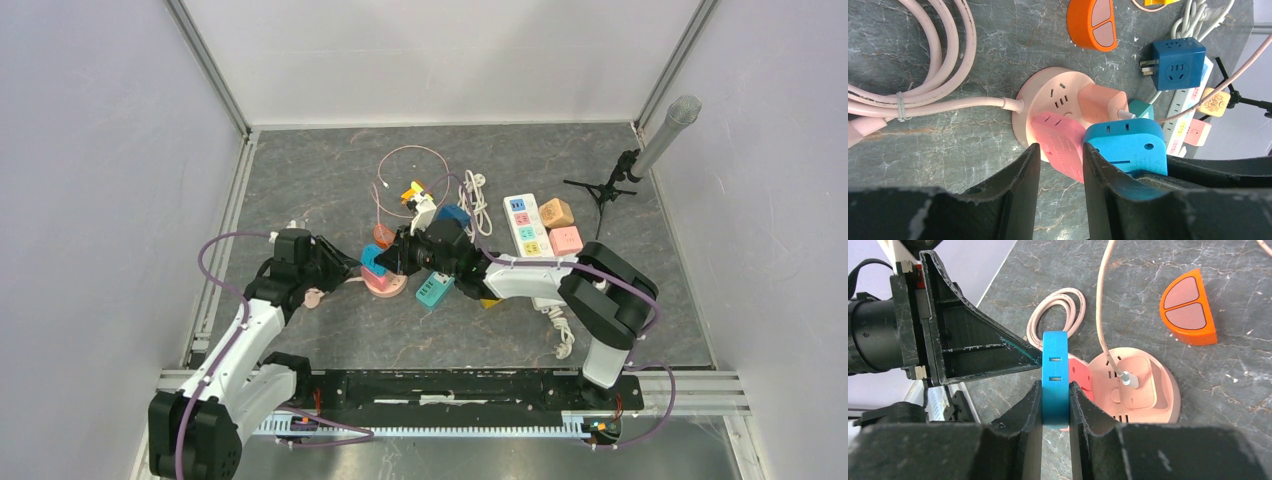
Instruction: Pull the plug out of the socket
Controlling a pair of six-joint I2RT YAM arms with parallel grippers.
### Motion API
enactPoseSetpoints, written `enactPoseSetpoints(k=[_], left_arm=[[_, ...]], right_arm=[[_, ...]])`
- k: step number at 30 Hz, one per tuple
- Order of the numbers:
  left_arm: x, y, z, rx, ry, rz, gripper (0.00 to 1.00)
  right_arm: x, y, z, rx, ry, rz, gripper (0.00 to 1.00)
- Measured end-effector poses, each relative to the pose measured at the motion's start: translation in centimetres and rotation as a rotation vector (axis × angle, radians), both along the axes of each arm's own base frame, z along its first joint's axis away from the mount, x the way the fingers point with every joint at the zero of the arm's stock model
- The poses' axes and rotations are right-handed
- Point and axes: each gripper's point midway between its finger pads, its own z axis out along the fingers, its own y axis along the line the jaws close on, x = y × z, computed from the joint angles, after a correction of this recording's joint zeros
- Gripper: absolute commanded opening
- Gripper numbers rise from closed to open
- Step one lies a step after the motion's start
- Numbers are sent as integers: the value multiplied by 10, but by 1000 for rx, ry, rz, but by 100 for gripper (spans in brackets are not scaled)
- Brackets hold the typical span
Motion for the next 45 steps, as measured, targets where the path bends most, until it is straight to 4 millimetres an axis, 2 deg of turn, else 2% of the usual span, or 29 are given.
enactPoseSetpoints(k=[12,30,37,45], left_arm=[[-2,-1,-3,-7,5,-8,41],[-1,-9,-11,-57,6,-23,45],[1,-11,-13,-69,6,-20,44],[4,-9,-15,-62,4,-10,42]], right_arm=[[2,0,-4,87,124,-6,0],[4,-2,-4,96,122,-3,0],[6,-3,-4,83,86,11,0],[7,2,2,25,-54,64,0]])
